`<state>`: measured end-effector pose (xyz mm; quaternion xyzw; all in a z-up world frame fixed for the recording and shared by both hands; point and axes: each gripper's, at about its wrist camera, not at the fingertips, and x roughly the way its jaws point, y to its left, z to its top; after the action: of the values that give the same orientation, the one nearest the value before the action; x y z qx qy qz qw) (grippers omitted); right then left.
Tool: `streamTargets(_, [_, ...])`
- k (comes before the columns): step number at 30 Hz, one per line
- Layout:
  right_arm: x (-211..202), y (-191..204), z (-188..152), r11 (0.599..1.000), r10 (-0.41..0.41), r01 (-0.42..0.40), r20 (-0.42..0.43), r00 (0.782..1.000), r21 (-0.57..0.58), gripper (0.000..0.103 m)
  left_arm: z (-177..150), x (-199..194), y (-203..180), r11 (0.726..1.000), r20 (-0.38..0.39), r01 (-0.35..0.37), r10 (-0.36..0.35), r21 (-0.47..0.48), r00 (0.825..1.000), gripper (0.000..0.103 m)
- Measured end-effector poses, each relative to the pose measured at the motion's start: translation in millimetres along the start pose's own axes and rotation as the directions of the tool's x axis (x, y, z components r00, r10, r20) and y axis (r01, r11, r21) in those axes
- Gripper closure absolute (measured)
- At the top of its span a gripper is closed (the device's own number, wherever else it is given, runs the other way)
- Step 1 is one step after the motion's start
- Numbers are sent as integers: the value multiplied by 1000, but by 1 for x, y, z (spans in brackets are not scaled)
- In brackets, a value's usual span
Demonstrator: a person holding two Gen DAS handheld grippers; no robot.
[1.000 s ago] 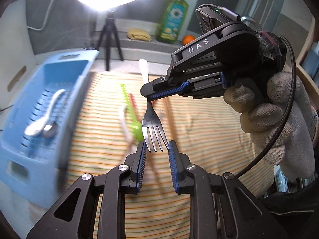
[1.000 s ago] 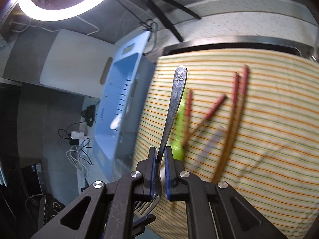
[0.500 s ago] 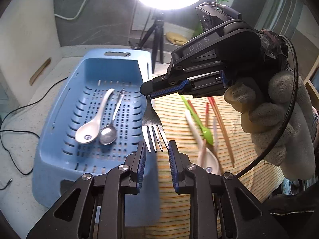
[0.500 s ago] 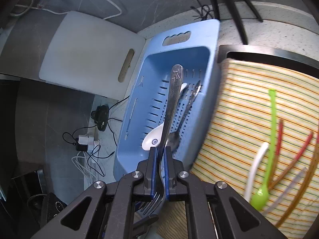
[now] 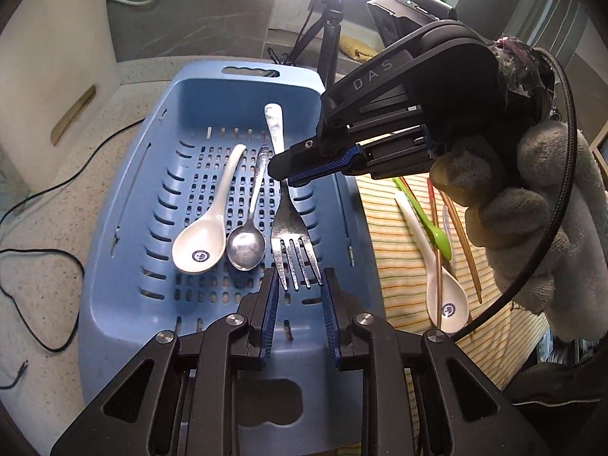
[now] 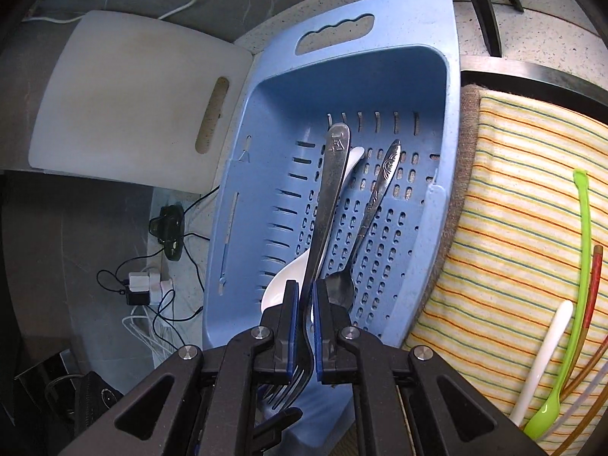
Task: Organize utensils
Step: 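Carry the fork with the left tool and lower it beside the spoons, then open the left tool and lift it away from the basket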
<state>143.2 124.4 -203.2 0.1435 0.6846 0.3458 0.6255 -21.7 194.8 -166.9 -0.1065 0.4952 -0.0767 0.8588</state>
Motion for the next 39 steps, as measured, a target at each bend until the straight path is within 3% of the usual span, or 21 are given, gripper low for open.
streamTargets(14, [7,3,4,995,-95,95,-20,995,22,94,5,17,5,1000,-63,-3,4,27,998,82])
streamTargets(22, [2,15,4,994,-105,105,3,994,-21,93,10,29,2,999,-79,3,1,39,997,83])
streamTargets(34, [-47,22,-6,990,-81,89,79,994,-106,93,9,-9,-7,999,8,-27,27,20,1000,83])
streamTargets(39, [-88,0,-18,986,-84,102,137,987,-129,86,9,-27,-25,1000,53,-24,23,15,998,83])
